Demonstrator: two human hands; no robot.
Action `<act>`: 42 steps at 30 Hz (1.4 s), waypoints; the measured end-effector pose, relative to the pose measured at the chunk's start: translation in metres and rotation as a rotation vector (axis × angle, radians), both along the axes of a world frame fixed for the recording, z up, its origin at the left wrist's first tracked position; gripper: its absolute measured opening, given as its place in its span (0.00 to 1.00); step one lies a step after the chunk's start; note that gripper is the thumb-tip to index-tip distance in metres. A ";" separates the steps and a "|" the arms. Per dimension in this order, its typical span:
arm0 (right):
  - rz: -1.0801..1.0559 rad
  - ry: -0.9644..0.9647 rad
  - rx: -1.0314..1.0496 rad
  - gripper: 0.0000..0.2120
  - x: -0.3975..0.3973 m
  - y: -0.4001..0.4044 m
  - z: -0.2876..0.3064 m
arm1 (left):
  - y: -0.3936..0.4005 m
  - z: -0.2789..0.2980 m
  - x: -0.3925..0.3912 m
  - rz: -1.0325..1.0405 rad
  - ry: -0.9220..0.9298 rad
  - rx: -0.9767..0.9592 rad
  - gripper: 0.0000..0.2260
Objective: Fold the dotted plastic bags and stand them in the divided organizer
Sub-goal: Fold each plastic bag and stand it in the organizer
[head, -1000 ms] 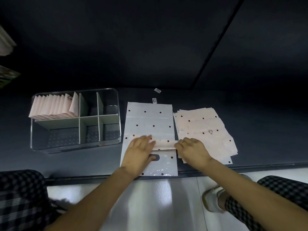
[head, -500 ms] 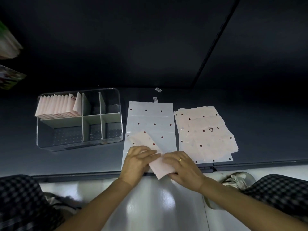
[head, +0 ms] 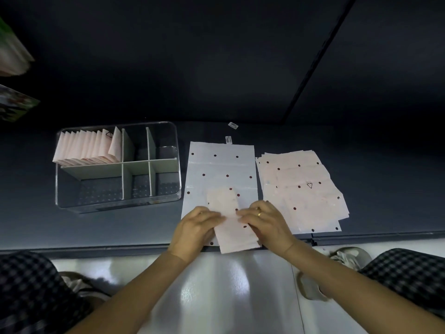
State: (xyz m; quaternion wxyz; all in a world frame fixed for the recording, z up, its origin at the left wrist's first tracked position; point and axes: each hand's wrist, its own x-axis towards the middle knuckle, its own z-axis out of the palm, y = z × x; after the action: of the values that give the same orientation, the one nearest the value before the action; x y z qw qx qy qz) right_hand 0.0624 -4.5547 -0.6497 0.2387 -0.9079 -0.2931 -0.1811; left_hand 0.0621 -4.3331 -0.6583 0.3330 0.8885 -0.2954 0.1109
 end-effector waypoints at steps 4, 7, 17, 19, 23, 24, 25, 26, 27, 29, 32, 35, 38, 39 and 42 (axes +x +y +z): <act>0.005 0.309 -0.029 0.19 -0.021 -0.002 -0.018 | 0.009 -0.014 -0.013 -0.040 0.078 0.133 0.17; -0.080 0.560 0.017 0.13 -0.021 0.004 -0.026 | 0.006 -0.018 -0.013 0.047 0.133 0.147 0.13; -0.539 0.843 -0.137 0.21 0.003 0.033 -0.030 | -0.001 -0.032 -0.006 0.514 0.592 0.087 0.07; -0.581 0.821 -0.202 0.23 0.004 0.038 -0.028 | -0.003 -0.032 -0.004 0.524 0.605 0.121 0.08; -0.622 0.801 -0.275 0.23 0.005 0.046 -0.025 | -0.010 -0.027 -0.005 0.554 0.594 0.199 0.08; -0.628 0.807 -0.268 0.23 0.005 0.047 -0.024 | -0.012 -0.025 -0.006 0.544 0.537 0.209 0.07; -0.633 0.812 -0.261 0.23 0.004 0.047 -0.024 | -0.014 -0.024 -0.007 0.501 0.458 0.225 0.08; -0.635 0.815 -0.256 0.23 0.004 0.048 -0.023 | -0.016 -0.023 -0.006 0.413 0.382 0.255 0.11; -0.636 0.818 -0.258 0.23 0.004 0.048 -0.023 | -0.017 -0.023 -0.004 0.284 0.323 0.319 0.16; -0.636 0.826 -0.267 0.23 0.005 0.048 -0.023 | -0.015 -0.027 0.003 0.045 0.251 0.480 0.27; -0.645 0.821 -0.319 0.24 0.006 0.049 -0.022 | -0.004 -0.035 0.011 -0.059 0.313 0.566 0.28; -0.703 0.786 -0.394 0.26 0.004 0.053 -0.020 | 0.005 -0.042 0.013 -0.091 0.310 0.585 0.25; -0.747 0.801 -0.377 0.24 -0.002 0.055 -0.018 | 0.007 -0.045 0.015 -0.093 0.333 0.625 0.28; -0.750 0.824 -0.343 0.23 -0.003 0.055 -0.018 | 0.006 -0.045 0.016 -0.094 0.340 0.637 0.31; -0.756 0.991 -0.048 0.22 0.003 0.053 -0.006 | 0.003 -0.044 0.016 -0.071 0.332 0.641 0.33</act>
State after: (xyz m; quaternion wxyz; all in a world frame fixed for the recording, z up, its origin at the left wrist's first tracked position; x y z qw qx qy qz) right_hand 0.0652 -4.5017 -0.6554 0.2453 -0.9301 0.1901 0.1962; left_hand 0.0783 -4.3298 -0.7019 0.0845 0.9429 -0.2878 -0.1448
